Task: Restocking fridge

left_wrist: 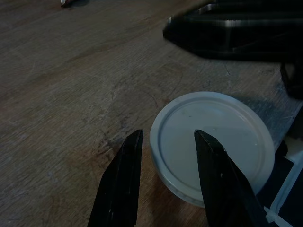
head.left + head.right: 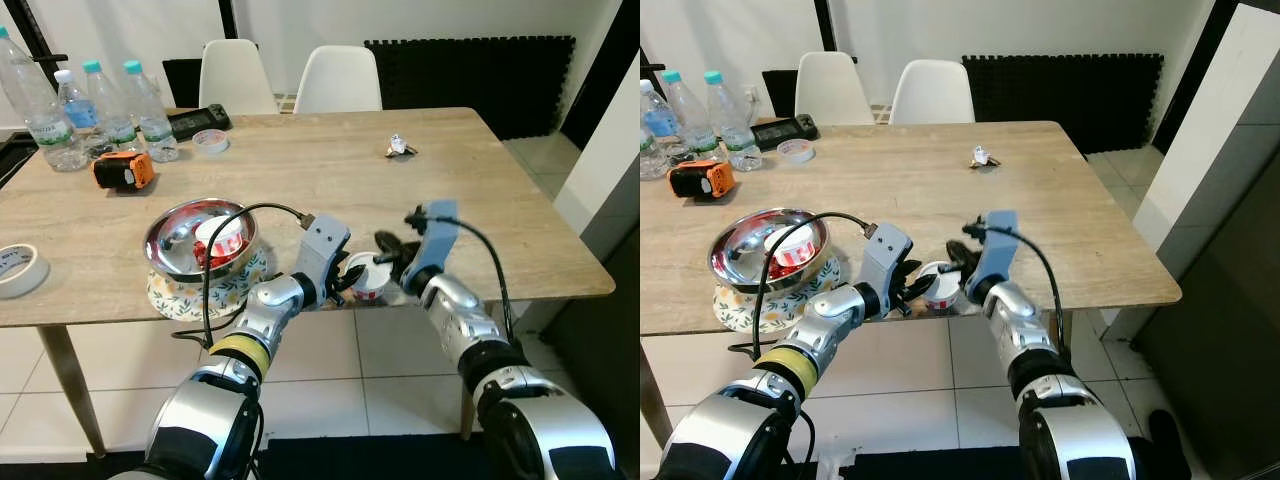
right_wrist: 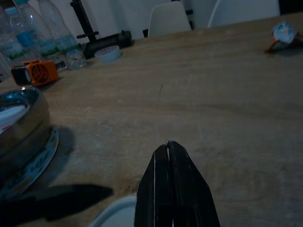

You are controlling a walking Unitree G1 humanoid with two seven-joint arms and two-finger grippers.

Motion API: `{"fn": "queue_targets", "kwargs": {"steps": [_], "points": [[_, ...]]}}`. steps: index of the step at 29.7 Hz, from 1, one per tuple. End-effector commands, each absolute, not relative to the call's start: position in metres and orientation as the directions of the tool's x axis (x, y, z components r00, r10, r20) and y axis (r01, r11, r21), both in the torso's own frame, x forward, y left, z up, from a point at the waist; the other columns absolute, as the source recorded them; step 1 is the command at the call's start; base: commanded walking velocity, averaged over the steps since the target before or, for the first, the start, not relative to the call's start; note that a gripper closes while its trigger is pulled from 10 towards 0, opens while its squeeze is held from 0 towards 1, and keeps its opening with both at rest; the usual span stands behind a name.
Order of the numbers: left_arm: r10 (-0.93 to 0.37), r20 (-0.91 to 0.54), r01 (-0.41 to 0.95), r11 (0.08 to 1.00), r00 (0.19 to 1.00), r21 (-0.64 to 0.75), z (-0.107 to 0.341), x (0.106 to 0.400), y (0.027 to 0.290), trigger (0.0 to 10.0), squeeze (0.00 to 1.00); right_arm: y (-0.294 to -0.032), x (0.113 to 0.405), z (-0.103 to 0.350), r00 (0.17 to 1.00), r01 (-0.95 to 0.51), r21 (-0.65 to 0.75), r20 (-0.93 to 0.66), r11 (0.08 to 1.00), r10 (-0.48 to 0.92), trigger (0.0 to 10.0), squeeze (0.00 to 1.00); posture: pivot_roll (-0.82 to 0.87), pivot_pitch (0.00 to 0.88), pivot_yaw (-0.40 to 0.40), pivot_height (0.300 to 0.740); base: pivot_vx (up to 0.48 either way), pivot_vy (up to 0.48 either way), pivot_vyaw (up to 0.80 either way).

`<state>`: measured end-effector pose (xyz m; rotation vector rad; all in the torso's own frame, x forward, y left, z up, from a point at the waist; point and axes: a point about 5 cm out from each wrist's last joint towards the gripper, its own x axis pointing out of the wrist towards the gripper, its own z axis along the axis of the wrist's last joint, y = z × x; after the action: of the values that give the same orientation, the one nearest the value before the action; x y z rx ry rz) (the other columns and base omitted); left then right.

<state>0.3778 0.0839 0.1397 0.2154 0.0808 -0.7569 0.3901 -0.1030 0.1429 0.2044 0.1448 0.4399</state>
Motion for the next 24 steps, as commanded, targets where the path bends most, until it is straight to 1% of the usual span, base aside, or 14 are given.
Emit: {"fn": "queue_targets", "kwargs": {"steps": [1, 7, 10, 24], "points": [[-0.662, -0.195, 0.69, 0.705, 0.723, 0.166, 0.13, 0.375, 0.091, 10.0, 0.0, -0.107, 0.387, 0.131, 0.897, -0.381, 0.213, -0.153, 0.9, 0.416, 10.0, 0.0, -0.01, 0.09, 0.015, 0.74, 0.0, 0.0, 0.0], [-0.661, -0.198, 0.69, 0.705, 0.723, 0.166, 0.13, 0.375, 0.092, 10.0, 0.0, -0.108, 0.384, 0.121, 0.886, -0.381, 0.182, -0.209, 0.907, 0.414, 10.0, 0.0, -0.01, 0.094, 0.014, 0.74, 0.0, 0.0, 0.0], [-0.661, -0.2, 0.69, 0.705, 0.723, 0.166, 0.13, 0.375, 0.091, 10.0, 0.0, -0.107, 0.376, 0.105, 0.864, -0.387, 0.157, -0.282, 0.909, 0.417, 10.0, 0.0, 0.0, 0.1, 0.017, 0.74, 0.0, 0.0, 0.0], [-0.658, -0.191, 0.685, 0.706, 0.728, 0.179, 0.134, 0.377, 0.092, 10.0, 0.0, -0.108, 0.364, 0.081, 0.845, -0.37, 0.156, -0.353, 0.916, 0.402, 10.0, 0.0, 0.0, 0.089, 0.023, 0.74, 0.0, 0.0, 0.0]]}}
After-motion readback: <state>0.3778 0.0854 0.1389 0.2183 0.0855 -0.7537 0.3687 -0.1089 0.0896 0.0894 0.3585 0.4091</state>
